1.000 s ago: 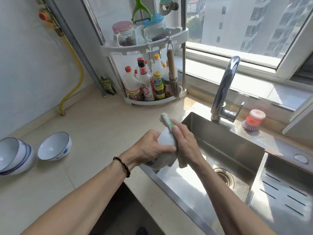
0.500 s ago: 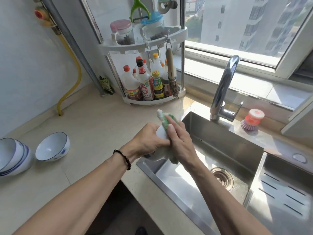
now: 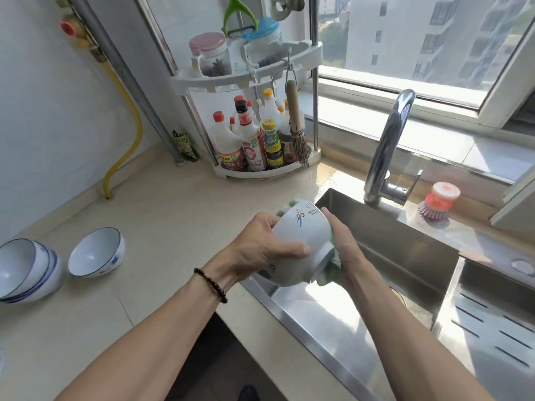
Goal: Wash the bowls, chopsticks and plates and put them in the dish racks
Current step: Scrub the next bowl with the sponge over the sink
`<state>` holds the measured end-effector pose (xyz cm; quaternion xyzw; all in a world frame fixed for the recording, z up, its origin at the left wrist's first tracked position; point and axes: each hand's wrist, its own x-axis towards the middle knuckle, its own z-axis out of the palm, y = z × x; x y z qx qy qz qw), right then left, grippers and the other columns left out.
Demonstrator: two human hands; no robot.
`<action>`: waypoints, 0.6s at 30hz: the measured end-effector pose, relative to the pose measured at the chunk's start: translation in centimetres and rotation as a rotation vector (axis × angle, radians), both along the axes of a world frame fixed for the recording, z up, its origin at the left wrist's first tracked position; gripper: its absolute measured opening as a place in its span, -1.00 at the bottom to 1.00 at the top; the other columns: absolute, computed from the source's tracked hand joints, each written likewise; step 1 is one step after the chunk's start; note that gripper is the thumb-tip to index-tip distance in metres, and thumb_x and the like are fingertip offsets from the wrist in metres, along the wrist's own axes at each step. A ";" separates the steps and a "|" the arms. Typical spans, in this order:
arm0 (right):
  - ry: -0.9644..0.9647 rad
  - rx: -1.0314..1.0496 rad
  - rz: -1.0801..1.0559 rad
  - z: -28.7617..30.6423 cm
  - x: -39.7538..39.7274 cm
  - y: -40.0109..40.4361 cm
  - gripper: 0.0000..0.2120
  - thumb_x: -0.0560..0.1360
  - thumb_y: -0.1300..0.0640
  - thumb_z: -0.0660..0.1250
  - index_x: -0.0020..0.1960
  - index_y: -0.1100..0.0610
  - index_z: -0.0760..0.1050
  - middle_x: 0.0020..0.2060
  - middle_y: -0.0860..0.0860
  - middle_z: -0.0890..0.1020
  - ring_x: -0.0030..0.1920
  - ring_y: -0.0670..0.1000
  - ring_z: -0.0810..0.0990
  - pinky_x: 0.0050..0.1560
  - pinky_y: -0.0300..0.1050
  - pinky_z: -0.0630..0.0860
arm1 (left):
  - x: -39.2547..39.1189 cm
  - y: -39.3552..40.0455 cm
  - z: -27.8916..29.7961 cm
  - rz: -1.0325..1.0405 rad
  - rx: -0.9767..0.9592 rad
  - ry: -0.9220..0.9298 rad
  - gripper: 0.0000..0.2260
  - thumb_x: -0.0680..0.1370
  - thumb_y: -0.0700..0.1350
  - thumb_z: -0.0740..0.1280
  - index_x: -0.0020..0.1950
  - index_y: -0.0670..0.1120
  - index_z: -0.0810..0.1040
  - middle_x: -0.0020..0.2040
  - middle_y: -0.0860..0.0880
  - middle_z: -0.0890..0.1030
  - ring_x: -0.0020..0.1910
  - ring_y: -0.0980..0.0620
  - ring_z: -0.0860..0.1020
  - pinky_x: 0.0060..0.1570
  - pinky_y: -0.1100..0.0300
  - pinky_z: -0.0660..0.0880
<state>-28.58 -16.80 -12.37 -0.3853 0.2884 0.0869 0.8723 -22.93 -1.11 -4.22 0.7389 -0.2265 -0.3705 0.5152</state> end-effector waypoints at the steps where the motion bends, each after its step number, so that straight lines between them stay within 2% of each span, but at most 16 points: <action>1: 0.027 0.002 0.007 -0.3 -0.1 0.0 -0.36 0.44 -0.35 0.32 0.10 0.22 0.66 -0.01 0.27 0.67 -0.07 0.22 0.64 0.01 0.03 0.51 | 0.2 0.2 -0.2 0.008 -0.005 0.030 -0.61 0.25 -0.12 0.59 -0.07 -0.35 0.64 -0.14 -0.15 0.70 -0.13 -0.09 0.66 -0.11 -0.05 0.60; 3: 0.029 -0.116 -0.048 -1.0 -0.2 -0.3 -0.47 0.39 -0.27 0.38 0.04 0.19 0.64 -0.06 0.26 0.62 -0.10 0.22 0.59 0.00 0.09 0.48 | 0.6 0.7 -0.4 -0.017 0.038 0.091 -0.53 0.18 -0.07 0.57 -0.03 -0.32 0.65 -0.09 -0.18 0.71 -0.08 -0.12 0.65 -0.02 -0.09 0.57; 6: -0.051 -0.523 -0.060 0.7 0.1 -1.4 -0.66 0.51 -0.12 0.32 -0.15 0.18 0.52 -0.30 0.17 0.53 -0.26 0.13 0.49 -0.18 0.02 0.43 | 1.0 0.4 -0.1 -0.061 0.151 0.079 -0.59 0.19 -0.09 0.61 -0.01 -0.17 0.71 -0.04 -0.18 0.72 -0.04 -0.11 0.67 0.04 -0.05 0.58; 8: -0.134 -0.690 -0.069 2.2 0.5 -1.4 -0.65 0.58 -0.02 0.27 -0.27 0.19 0.44 -0.39 0.07 0.49 -0.33 0.07 0.46 -0.31 -0.08 0.41 | 0.7 -0.3 -0.1 0.004 0.202 0.013 -0.65 0.24 -0.14 0.66 -0.03 -0.18 0.71 -0.09 -0.15 0.73 -0.06 -0.12 0.68 0.06 -0.08 0.62; 9: -0.185 -0.715 -0.083 2.8 0.6 -1.2 -0.64 0.62 0.01 0.24 -0.28 0.19 0.47 -0.36 0.05 0.54 -0.31 0.06 0.50 -0.31 -0.11 0.45 | 0.5 -0.7 -0.3 0.052 0.213 -0.023 -0.68 0.26 -0.17 0.66 -0.05 -0.19 0.70 -0.11 -0.15 0.73 -0.08 -0.14 0.69 0.05 -0.11 0.62; 10: -0.238 -0.745 -0.080 2.9 0.7 -1.0 -0.66 0.64 0.01 0.21 -0.21 0.14 0.58 -0.25 0.02 0.62 -0.22 0.04 0.58 -0.21 -0.12 0.52 | 0.4 -1.1 -0.5 0.102 0.218 -0.060 -0.71 0.27 -0.18 0.66 -0.07 -0.20 0.70 -0.13 -0.14 0.73 -0.10 -0.14 0.69 0.01 -0.12 0.62; 11: -0.294 -0.787 -0.053 2.9 0.7 -0.3 -0.70 0.66 0.00 0.19 -0.07 0.00 0.67 -0.08 -0.01 0.65 -0.07 0.02 0.61 -0.04 -0.12 0.55 | 0.4 -1.3 -0.6 0.157 0.219 -0.098 -0.72 0.27 -0.18 0.65 -0.11 -0.19 0.69 -0.16 -0.14 0.72 -0.15 -0.11 0.68 -0.03 -0.12 0.63; 12: -0.323 -0.854 -0.018 2.8 0.5 0.6 -0.74 0.68 0.00 0.17 0.12 -0.12 0.65 0.09 -0.04 0.60 0.08 -0.01 0.57 0.12 -0.17 0.50 | 0.5 -1.4 -0.8 0.207 0.216 -0.129 -0.74 0.26 -0.18 0.65 -0.15 -0.20 0.68 -0.18 -0.15 0.72 -0.21 -0.08 0.67 -0.07 -0.14 0.63; 14: -0.381 -0.932 -0.033 2.3 -0.1 2.0 -0.65 0.69 0.01 0.14 0.45 -0.09 0.43 0.29 -0.07 0.39 0.26 -0.10 0.41 0.22 -0.39 0.32 | 1.0 -1.5 -1.0 0.257 0.217 -0.178 -0.75 0.23 -0.14 0.63 -0.21 -0.20 0.67 -0.23 -0.16 0.71 -0.27 -0.09 0.67 -0.13 -0.20 0.65; 15: -0.395 -0.926 -0.057 1.9 -0.1 2.3 -0.61 0.69 -0.01 0.13 0.51 -0.06 0.36 0.31 -0.06 0.36 0.29 -0.11 0.39 0.22 -0.41 0.31 | 1.1 -1.4 -1.0 0.255 0.216 -0.200 -0.75 0.22 -0.13 0.63 -0.22 -0.19 0.67 -0.24 -0.14 0.71 -0.26 -0.11 0.68 -0.16 -0.21 0.65; 16: -0.381 -0.880 -0.081 1.9 0.0 2.3 -0.61 0.69 -0.06 0.13 0.49 -0.05 0.38 0.31 -0.04 0.40 0.28 -0.06 0.44 0.24 -0.31 0.38 | 1.1 -1.4 -0.9 0.246 0.207 -0.214 -0.74 0.21 -0.12 0.64 -0.21 -0.17 0.68 -0.24 -0.13 0.71 -0.24 -0.12 0.69 -0.16 -0.19 0.65; 18: -0.266 -0.679 -0.146 2.1 0.6 1.5 -0.60 0.61 -0.20 0.15 0.26 -0.01 0.56 0.18 0.09 0.59 0.19 0.13 0.59 0.20 0.11 0.56 | 0.7 -1.2 -0.9 0.251 0.161 -0.192 -0.72 0.20 -0.13 0.66 -0.18 -0.15 0.69 -0.22 -0.11 0.72 -0.21 -0.11 0.69 -0.13 -0.15 0.66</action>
